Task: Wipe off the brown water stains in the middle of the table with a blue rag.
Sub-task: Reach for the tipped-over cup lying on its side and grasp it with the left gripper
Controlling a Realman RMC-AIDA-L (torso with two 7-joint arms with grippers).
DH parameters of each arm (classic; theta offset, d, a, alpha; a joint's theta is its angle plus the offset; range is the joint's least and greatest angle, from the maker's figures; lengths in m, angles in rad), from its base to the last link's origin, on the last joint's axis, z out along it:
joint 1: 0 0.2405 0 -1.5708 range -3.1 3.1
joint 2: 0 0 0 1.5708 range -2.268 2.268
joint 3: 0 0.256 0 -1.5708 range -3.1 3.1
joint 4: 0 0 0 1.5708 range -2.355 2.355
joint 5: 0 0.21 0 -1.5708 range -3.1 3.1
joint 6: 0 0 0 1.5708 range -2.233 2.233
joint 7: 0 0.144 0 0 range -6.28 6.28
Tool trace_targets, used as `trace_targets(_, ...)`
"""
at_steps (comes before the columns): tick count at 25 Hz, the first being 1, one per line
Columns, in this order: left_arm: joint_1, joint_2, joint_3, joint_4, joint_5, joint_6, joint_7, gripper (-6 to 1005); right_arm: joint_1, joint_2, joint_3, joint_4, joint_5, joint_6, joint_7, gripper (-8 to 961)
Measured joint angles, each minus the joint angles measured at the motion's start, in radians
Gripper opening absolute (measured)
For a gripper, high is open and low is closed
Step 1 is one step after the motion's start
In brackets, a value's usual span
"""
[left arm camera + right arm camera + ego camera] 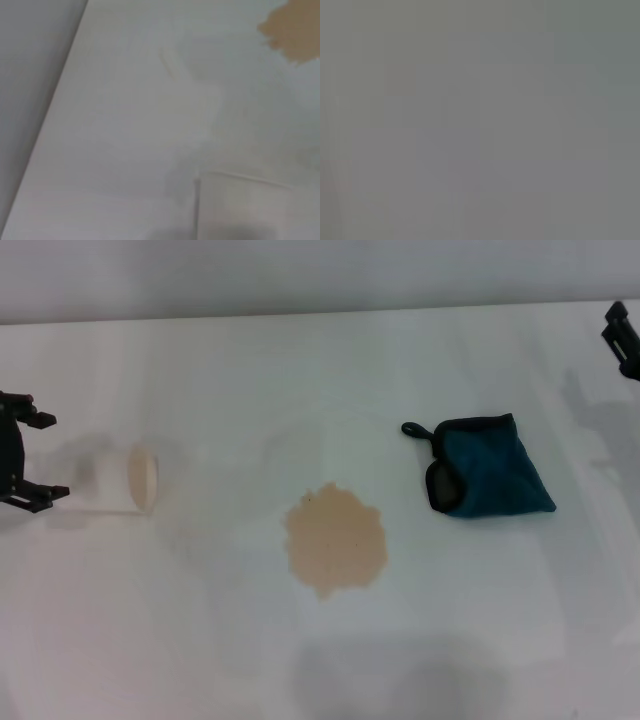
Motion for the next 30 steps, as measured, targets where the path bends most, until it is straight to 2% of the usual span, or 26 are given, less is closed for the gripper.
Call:
trace_targets(13, -0.024, -0.027, 0.019, -0.130, 0.005, 0.137, 0.103, 872, 0.002, 0.000, 0.024, 0.001, 0.000, 0.005, 0.001, 826)
trace_targets(19, -0.041, -0.029, 0.059, -0.205, -0.006, 0.238, 0.123, 872, 0.001, 0.000, 0.024, 0.001, 0.000, 0.005, 0.001, 827)
trace_targets(25, -0.077, -0.030, 0.063, -0.307, -0.028, 0.318, 0.153, 872, 0.002, 0.000, 0.024, 0.001, -0.006, 0.005, 0.001, 827)
trace_targets(30, -0.079, -0.030, 0.063, -0.327, -0.054, 0.342, 0.168, 873, 0.000, -0.002, 0.024, 0.001, -0.006, 0.005, 0.001, 827)
